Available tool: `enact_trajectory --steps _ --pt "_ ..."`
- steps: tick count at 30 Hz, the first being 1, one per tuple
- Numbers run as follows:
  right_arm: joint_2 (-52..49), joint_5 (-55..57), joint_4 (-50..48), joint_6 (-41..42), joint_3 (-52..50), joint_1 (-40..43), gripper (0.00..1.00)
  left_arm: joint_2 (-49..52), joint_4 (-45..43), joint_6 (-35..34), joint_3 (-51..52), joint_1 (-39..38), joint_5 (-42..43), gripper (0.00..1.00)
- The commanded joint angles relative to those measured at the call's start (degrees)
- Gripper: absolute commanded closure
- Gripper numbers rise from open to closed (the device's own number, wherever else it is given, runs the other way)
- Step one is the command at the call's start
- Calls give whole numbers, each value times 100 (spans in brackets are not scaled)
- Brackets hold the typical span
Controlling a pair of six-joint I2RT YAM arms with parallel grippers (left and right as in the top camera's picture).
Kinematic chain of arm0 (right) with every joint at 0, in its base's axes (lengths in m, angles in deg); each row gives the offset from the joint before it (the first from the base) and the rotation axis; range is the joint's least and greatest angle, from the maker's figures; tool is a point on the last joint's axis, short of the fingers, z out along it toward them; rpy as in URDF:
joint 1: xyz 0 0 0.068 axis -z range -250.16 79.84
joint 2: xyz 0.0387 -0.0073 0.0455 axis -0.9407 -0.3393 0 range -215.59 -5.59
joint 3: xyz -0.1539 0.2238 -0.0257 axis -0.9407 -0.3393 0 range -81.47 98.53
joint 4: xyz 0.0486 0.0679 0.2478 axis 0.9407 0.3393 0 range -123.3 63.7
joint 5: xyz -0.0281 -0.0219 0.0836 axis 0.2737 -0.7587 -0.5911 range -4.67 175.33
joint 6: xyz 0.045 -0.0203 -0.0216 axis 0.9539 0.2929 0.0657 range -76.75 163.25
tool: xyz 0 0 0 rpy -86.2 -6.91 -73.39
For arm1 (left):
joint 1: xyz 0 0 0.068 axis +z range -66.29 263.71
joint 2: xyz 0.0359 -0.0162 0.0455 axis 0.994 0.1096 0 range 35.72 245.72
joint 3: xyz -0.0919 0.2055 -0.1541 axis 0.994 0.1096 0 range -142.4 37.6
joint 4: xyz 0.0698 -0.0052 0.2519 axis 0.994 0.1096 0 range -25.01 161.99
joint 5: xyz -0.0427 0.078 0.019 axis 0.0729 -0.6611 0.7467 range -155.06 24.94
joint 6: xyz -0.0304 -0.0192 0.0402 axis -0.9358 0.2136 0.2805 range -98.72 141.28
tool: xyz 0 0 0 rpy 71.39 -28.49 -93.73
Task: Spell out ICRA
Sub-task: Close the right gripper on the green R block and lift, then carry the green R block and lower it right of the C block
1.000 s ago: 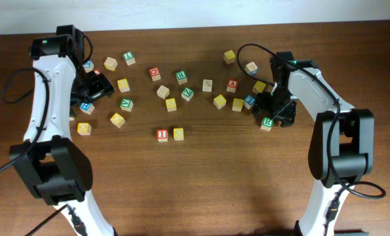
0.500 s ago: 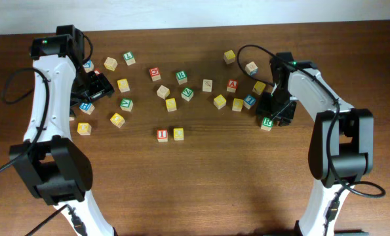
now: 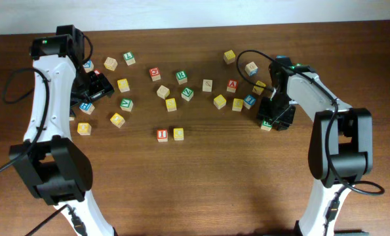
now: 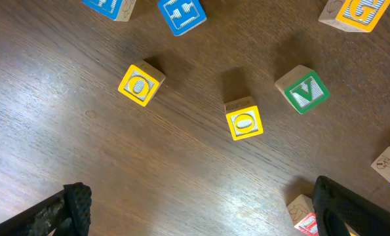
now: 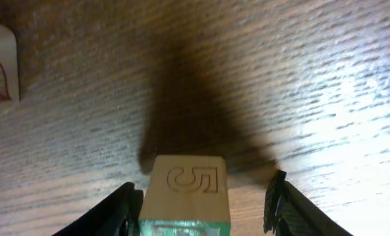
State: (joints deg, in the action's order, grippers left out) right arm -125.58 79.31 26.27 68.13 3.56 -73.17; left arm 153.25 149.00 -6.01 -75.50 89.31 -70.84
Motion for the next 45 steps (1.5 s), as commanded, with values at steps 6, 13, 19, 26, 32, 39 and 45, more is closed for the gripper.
enact_trajectory --steps 6,13,19,26,32,39,45 --pt "48 76 98 -66 155 -55 50 -44 7 -11 -31 20 37 1" --pt "46 289 -190 -214 155 -291 54 -44 4 -11 -31 20 37 1" --pt "46 586 -240 -214 155 -411 64 -44 7 -11 -31 20 37 1" --pt "48 584 -286 -212 157 -411 73 -44 7 -11 -31 20 37 1" --pt "201 -190 31 -573 372 -450 73 -44 7 -11 -31 20 37 1" --pt "282 -387 402 -841 1152 -1681 72 -44 7 -11 -31 20 35 1" --pt "125 35 26 -339 1139 -2603 72 -44 4 -11 -31 20 35 1"
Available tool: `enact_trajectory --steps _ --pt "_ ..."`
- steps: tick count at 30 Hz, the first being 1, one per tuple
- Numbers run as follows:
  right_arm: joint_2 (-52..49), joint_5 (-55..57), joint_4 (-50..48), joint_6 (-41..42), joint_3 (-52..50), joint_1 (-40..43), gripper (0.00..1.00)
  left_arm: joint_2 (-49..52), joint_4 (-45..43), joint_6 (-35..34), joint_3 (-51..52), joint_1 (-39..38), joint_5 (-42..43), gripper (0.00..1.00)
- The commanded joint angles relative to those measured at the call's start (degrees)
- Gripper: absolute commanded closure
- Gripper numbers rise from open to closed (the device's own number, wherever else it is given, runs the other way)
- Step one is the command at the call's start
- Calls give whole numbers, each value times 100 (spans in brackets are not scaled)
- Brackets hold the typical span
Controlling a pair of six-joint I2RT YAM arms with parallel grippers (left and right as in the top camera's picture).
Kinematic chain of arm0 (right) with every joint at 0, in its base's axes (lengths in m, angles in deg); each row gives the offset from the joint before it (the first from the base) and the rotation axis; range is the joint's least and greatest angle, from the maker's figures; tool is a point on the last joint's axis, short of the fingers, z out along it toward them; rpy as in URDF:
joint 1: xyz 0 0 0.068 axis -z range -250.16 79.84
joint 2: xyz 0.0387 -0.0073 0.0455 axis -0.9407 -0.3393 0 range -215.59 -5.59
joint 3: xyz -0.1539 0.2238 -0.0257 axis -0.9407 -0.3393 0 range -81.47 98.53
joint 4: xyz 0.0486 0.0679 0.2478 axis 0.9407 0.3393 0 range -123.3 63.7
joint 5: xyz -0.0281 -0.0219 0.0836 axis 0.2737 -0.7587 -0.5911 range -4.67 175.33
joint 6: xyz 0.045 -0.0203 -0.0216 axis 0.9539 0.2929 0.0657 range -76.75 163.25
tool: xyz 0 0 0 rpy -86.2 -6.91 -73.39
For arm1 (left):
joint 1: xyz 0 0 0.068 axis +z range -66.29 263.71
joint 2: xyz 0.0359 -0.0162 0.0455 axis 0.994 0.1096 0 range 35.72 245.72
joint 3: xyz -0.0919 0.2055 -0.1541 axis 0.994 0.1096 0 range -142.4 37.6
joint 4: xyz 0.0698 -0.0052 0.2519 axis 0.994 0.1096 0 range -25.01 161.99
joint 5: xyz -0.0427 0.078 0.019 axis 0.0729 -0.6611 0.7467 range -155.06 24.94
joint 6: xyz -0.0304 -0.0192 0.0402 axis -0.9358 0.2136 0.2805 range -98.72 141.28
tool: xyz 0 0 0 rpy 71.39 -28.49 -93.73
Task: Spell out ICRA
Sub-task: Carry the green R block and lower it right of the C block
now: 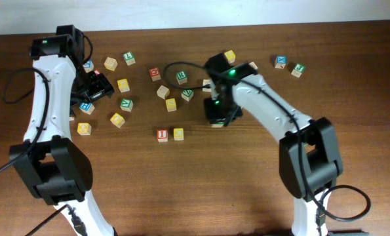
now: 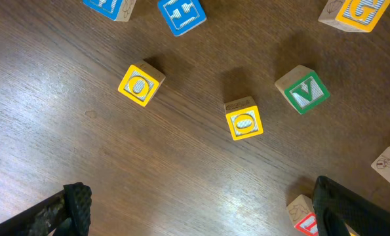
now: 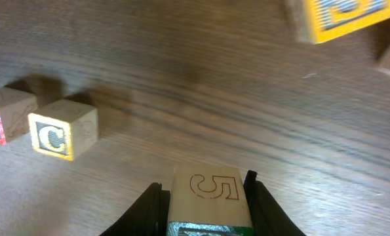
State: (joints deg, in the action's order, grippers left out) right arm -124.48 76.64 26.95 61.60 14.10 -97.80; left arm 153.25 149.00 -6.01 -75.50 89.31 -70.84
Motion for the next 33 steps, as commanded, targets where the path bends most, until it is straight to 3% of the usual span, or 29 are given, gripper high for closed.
enact_trajectory --steps 1,11,33 --pt "-7 293 -118 365 59 -243 73 -44 7 -11 -31 20 37 1" --pt "-422 793 -568 1069 -46 -861 73 -44 7 -11 -31 20 37 1" --pt "-791 901 -850 1239 -48 -1086 73 -44 4 -11 -31 20 37 1"
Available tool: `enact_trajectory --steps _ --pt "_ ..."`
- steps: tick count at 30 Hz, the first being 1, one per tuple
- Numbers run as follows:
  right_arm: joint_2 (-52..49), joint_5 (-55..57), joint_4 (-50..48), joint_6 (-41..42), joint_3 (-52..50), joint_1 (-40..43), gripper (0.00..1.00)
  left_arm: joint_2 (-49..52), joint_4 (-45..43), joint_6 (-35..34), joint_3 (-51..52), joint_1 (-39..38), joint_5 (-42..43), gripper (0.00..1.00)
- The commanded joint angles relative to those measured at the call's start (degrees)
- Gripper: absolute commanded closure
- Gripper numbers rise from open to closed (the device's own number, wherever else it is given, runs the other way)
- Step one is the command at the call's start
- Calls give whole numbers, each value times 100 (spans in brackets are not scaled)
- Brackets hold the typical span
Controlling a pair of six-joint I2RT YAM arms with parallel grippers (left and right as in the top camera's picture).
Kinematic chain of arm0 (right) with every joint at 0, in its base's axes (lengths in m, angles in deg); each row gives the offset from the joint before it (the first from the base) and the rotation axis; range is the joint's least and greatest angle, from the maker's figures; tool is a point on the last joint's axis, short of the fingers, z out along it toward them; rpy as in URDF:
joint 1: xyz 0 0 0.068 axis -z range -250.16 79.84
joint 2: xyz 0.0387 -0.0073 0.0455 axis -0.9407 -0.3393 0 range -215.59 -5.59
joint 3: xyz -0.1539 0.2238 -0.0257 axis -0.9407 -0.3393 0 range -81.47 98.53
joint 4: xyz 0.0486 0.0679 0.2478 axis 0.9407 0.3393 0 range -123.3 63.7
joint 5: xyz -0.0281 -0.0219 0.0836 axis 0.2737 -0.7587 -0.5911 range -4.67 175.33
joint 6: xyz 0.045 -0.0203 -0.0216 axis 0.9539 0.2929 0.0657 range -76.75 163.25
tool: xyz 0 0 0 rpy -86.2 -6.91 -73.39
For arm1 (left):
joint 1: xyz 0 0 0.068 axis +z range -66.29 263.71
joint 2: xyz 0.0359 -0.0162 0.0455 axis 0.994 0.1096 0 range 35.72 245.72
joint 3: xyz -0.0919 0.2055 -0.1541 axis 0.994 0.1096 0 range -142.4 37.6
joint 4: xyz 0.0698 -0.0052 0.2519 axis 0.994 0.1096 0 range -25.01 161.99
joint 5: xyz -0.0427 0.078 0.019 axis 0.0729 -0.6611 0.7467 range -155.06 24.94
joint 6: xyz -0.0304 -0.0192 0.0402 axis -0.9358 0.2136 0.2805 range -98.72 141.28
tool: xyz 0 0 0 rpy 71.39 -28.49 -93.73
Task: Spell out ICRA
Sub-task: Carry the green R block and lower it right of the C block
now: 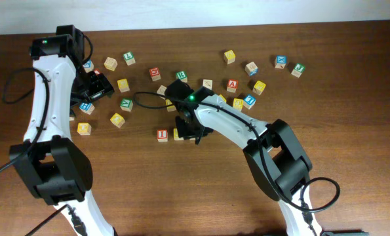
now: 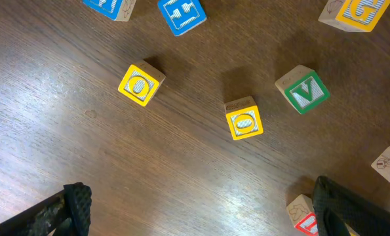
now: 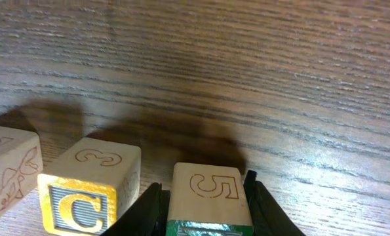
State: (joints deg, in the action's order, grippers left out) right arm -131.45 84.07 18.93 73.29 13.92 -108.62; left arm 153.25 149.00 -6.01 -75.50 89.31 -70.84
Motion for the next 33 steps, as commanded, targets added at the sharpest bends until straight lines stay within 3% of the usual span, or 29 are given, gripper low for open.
enact_trajectory --steps 1,3,4,8,12,18,27,33 --pt "-94 155 -74 70 -31 -4 72 -44 7 -11 -31 20 37 1" --pt "-94 155 -85 68 -31 -4 72 -44 4 -11 -31 20 37 1" --pt "-94 157 -85 68 -31 -4 64 -44 7 -11 -31 20 37 1" --pt "-94 157 -85 68 -31 -4 62 -44 4 -11 -31 20 37 1" --pt "-94 157 -66 68 31 -4 62 -44 4 -11 -31 20 37 1" --pt "-94 197 -42 308 31 52 72 -44 4 -11 -31 17 37 1" --pt "-94 55 0 299 31 136 64 -44 7 -11 -31 17 37 1" --pt "-94 -22 46 170 31 136 71 -44 4 -11 -31 20 37 1"
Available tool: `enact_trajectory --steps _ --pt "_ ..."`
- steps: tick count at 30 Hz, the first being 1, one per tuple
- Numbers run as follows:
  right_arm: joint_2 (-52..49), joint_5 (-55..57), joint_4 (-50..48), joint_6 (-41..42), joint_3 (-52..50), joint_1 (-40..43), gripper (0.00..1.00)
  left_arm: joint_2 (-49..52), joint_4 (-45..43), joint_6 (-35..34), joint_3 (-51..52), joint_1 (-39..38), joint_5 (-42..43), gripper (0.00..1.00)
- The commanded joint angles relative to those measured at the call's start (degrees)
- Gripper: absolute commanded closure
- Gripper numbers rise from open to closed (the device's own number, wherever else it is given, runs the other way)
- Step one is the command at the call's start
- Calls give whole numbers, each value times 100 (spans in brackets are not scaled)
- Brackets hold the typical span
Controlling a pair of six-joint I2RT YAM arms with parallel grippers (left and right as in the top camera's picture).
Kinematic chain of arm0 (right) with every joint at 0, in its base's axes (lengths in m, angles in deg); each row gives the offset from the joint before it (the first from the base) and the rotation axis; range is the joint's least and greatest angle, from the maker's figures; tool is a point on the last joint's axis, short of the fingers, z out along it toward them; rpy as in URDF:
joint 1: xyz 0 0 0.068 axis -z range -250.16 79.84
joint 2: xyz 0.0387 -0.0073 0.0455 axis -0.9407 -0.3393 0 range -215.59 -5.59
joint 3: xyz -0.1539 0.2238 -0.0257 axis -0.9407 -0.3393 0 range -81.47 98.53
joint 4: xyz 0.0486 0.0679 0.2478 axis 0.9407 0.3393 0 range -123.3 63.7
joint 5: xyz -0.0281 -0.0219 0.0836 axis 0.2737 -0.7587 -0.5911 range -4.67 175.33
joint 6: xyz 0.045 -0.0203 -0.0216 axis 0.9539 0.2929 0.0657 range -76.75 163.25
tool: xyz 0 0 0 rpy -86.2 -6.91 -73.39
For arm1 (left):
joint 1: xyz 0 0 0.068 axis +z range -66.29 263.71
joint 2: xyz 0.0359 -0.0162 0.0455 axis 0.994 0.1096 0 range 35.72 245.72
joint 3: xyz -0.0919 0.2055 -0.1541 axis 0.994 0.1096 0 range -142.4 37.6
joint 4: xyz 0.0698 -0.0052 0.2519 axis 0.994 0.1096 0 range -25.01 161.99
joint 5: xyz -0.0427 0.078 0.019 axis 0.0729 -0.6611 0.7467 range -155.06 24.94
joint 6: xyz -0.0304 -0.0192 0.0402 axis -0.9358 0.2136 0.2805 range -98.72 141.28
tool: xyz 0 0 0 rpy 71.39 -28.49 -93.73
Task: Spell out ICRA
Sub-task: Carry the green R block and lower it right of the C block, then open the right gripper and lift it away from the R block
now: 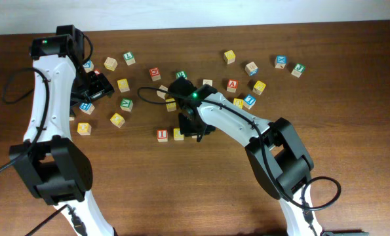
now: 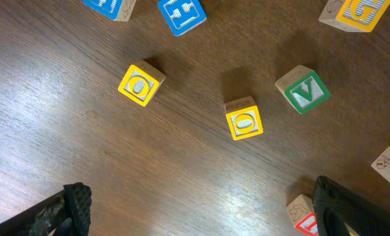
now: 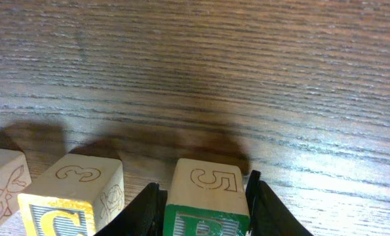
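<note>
A red I block (image 1: 162, 135) and a yellow C block (image 1: 178, 134) stand side by side at the table's middle. Just right of the C, my right gripper (image 1: 195, 130) is shut on a green-faced block (image 3: 208, 190) with a 5 on its upper side; its letter is partly cut off. That block sits low, a small gap from the C block (image 3: 70, 196), and a corner of the I block (image 3: 1, 183) shows at the left edge. A red A block (image 1: 232, 84) lies among the far blocks. My left gripper (image 1: 97, 88) hangs open at the far left, and the left gripper (image 2: 204, 210) holds nothing.
Several loose letter blocks are scattered across the far half of the table, among them a green V (image 2: 303, 90) and two yellow O blocks (image 2: 140, 84) under the left wrist. A blue block (image 1: 281, 61) and a green one (image 1: 299, 68) lie far right.
The right gripper has shifted slightly, and the green block now shows more of its green face and sits closer to the table beside the C. The left arm is unchanged.
The right gripper stood around the green block at the table's right, jaws wider than it. Then it was shut on that block near the middle, with I and C ahead. Later it held it just right of the C, where it remains, lower. The left arm stayed still.
</note>
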State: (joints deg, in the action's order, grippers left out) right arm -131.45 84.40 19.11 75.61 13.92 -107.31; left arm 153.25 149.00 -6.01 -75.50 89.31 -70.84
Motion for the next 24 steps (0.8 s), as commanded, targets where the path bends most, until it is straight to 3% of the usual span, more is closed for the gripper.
enact_trajectory --steps 1,20,24 --pt "-94 -55 28 -63 31 4 73 -44 7 -11 -31 20 37 1" --pt "-94 -225 68 -190 31 4 67 -44 7 -11 -31 20 37 1" --pt "-87 -188 116 -208 166 15 58 -44 4 -11 -31 20 37 1"
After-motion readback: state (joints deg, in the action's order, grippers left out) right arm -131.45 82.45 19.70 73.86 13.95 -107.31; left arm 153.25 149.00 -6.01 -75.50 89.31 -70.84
